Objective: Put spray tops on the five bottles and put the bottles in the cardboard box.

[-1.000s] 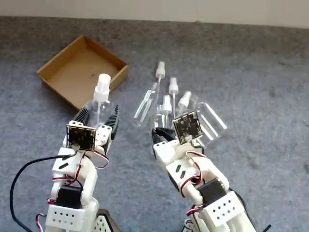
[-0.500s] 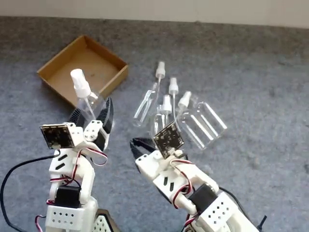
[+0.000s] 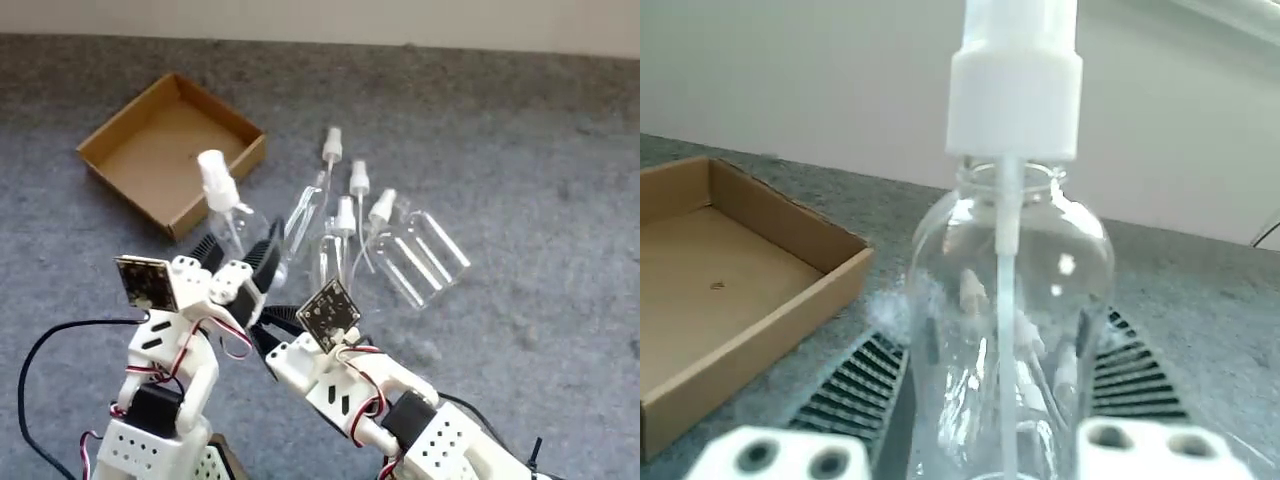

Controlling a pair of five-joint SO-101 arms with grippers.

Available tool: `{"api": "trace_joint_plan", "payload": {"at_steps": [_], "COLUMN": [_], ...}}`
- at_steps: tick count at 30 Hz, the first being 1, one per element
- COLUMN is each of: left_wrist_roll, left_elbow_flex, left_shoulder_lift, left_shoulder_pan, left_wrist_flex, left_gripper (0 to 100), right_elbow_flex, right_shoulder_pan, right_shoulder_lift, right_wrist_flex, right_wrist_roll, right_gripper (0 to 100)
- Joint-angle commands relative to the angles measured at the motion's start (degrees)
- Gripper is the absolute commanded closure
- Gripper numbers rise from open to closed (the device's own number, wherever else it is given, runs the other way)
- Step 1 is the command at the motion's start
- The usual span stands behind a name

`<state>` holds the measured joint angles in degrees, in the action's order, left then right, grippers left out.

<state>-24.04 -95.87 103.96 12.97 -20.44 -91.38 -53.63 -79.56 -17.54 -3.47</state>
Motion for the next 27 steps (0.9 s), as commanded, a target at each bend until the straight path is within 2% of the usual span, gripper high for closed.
{"api": "trace_joint_plan", "payload": {"at_steps": [1,15,27], "left_wrist_roll": [-0.79,-0.44,-0.53], "left_elbow_flex": [-1.19,-1.19,-1.19], "left_shoulder_lift": [0.75,0.66,0.66], "left_shoulder_pan": [3.56,5.32,5.32], "left_wrist_flex": [1.76,-2.2,-2.46], "left_gripper": [93,93,93], "right_elbow_flex": [0.4,0.31,0.4], "right_shoulder_pan": [-0.66,-0.48,10.15], "right_shoulder_lift": [-0.75,-0.75,-0.75], "right_wrist_flex": [2.15,1.8,2.15], "right_wrist_roll": [0.62,0.62,0.53], "right_gripper": [97.6,97.6,97.6]}}
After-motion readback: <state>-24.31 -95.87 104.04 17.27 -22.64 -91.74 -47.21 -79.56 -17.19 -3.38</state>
